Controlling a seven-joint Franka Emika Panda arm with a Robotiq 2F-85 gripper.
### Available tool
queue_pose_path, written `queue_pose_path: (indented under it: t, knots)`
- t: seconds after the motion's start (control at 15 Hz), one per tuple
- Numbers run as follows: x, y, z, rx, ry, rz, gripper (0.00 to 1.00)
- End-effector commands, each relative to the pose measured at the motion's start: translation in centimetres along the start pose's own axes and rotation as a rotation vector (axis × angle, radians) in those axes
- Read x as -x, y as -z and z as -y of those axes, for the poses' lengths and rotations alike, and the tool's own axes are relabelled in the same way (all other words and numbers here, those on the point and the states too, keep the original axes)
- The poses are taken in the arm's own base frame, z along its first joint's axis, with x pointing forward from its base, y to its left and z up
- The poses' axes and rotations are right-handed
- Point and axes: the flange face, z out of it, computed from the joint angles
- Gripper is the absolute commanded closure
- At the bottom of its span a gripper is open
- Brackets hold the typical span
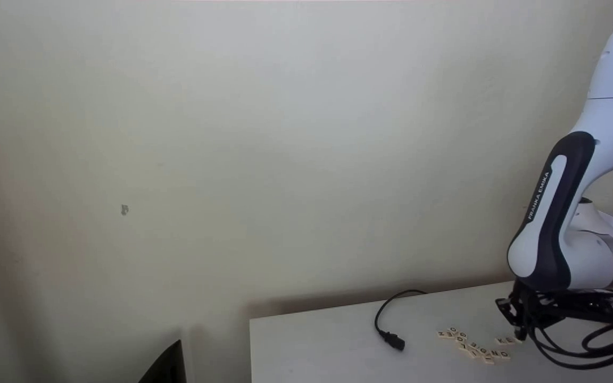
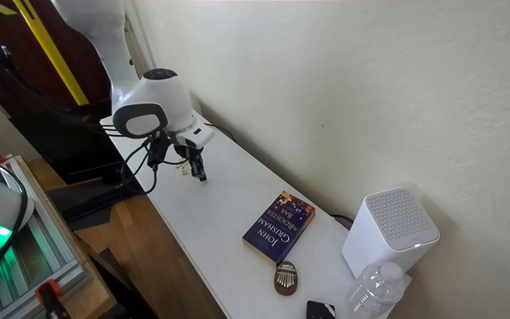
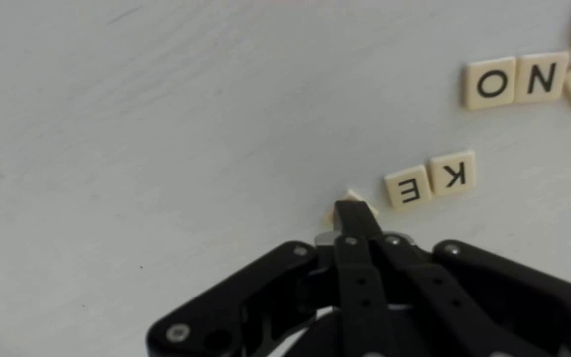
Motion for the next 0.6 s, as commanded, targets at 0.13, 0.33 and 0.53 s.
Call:
queue_pose_path:
  t: [0.13, 0.33, 0.53]
  knots:
    - [0.36, -0.82, 0.14, 0.014, -0.145, 0.047, 1.0]
    - [0.24, -0.91, 0.22, 0.014, -0.204, 0.062, 1.0]
    - [0.0, -0.9, 0.28, 0.013, -0.252, 0.086, 1.0]
